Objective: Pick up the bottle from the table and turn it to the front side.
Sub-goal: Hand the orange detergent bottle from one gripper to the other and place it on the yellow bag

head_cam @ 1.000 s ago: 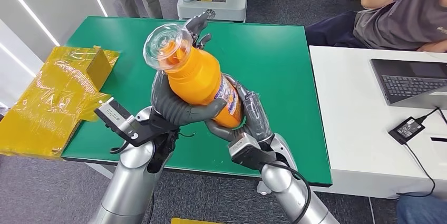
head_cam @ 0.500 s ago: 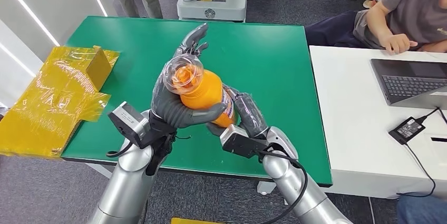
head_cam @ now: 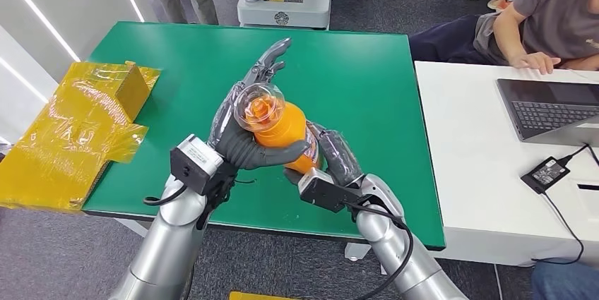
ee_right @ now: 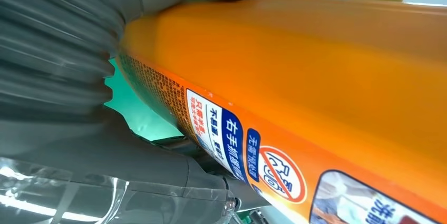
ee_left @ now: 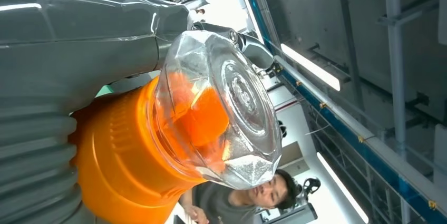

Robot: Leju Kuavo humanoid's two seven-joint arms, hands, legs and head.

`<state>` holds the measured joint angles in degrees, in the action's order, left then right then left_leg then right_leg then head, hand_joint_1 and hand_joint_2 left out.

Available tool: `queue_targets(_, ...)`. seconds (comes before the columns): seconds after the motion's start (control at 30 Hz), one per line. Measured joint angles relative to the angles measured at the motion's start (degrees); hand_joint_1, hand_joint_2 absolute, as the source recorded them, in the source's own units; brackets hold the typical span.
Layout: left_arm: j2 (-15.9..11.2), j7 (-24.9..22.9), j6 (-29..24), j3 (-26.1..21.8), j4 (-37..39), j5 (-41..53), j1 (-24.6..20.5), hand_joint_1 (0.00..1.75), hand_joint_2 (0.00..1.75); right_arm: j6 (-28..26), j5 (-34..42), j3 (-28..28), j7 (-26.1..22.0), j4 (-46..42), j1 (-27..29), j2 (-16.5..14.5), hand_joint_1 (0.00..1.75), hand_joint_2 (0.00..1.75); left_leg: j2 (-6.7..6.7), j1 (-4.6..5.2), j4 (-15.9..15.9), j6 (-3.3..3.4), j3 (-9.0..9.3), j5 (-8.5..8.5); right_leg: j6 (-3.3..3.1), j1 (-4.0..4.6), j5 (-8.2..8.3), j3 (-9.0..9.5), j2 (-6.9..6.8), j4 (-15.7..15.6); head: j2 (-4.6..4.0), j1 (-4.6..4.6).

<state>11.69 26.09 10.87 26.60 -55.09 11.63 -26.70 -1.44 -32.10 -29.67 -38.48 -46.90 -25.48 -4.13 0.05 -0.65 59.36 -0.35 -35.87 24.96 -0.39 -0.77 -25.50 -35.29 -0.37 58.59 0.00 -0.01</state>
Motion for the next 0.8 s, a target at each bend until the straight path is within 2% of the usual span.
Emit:
queue_targets(0.17,0.00,0.08,-0.07,0.30,1.49,0.44,-0.67,0.00,1.75,0.02,-0.18,0.68,0.04,0.00,0.29,0.00,1.75,1.75,0.00,0.00,0.00,0.00,0.00,0.00,0.00,0.00,0.00,0.00,0.00,0.00,0.00,-0.02)
queue_targets(0.2,0.00,0.10,-0.07,0.34,1.72,0.46,-0.73,0.38,1.75,0.02,-0.19,0.77,0.04,0.00,0.32,0.00,1.75,1.75,0.01,0.00,0.00,0.00,0.00,0.00,0.00,0.00,0.00,0.00,0.01,0.00,0.00,-0.01)
queue_targets(0.3,0.01,0.14,-0.08,0.44,2.31,0.51,-0.91,1.69,1.75,0.01,-0.20,0.96,0.05,0.00,0.41,-0.01,1.75,1.75,0.00,0.00,0.00,0.00,0.00,0.00,0.00,0.00,0.00,0.00,0.01,0.00,0.00,-0.01)
queue_targets(0.33,0.02,0.15,-0.07,0.50,2.52,0.51,-1.00,1.75,1.75,-0.02,-0.20,1.04,0.05,0.00,0.42,-0.01,1.75,1.75,0.00,0.00,0.00,0.00,0.00,0.00,0.00,0.00,0.00,0.00,0.01,0.00,0.00,-0.01)
queue_targets(0.8,0.64,1.02,0.05,2.07,6.03,-0.08,-1.86,1.75,1.75,-2.27,-1.26,2.34,-0.08,1.25,0.42,-0.08,1.75,1.75,0.00,0.00,0.00,0.00,-0.01,0.00,0.00,0.00,0.00,0.00,0.00,0.00,0.00,0.00)
